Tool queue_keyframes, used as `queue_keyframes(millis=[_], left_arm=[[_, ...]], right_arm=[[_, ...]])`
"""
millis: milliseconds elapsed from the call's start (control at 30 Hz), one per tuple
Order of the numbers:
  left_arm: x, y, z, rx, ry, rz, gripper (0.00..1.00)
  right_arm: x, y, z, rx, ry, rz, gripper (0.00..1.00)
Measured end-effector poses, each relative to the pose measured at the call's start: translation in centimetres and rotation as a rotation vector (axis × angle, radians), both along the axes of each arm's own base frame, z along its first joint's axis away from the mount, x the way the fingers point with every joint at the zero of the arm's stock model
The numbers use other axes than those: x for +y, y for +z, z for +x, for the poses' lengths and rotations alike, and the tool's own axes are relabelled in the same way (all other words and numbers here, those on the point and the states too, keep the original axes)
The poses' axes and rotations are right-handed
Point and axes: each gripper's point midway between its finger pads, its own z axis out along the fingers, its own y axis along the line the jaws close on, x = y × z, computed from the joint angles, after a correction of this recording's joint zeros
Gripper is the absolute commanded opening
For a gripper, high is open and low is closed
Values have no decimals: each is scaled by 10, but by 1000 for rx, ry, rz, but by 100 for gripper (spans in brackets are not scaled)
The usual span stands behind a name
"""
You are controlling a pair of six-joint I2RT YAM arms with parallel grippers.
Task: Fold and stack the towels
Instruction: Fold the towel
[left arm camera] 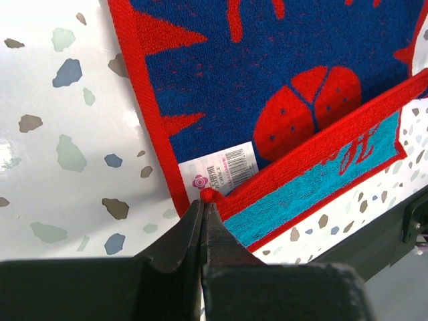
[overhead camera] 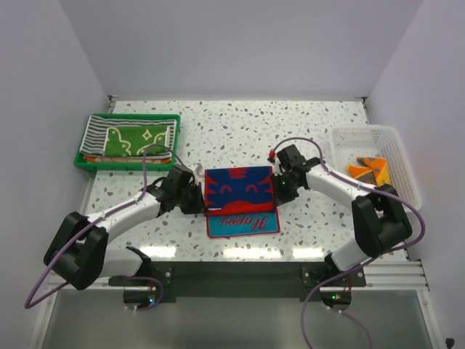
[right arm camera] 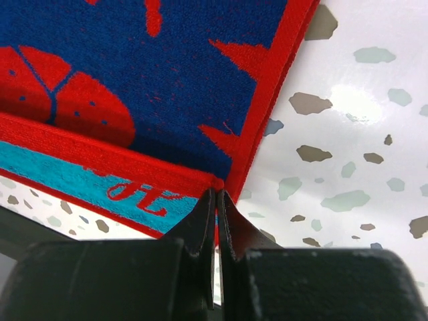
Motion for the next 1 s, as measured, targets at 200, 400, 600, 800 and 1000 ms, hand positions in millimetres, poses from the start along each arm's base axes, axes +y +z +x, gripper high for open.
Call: queue_keyframes(millis=[200,400,600,800,1000], left_arm=[[-2,25,12,-57,13,-11,0],[-5,32,11,-80,5,-23,0],[-8,18,-6,-46,-30,-23,0],[-9,3,-14,-18,-44,-20,0],[-8,-20,-25,43,-51,5,0]], right_arm=[[-1,30,15,-79,-6,-5,0],[-4,48,16,-131,-7,-1,0],[-8,31,0,-79,1,-15,0],[-9,12,-8,-36,4,-21,0],[-6,-9,-13,24,-2,-31,0]])
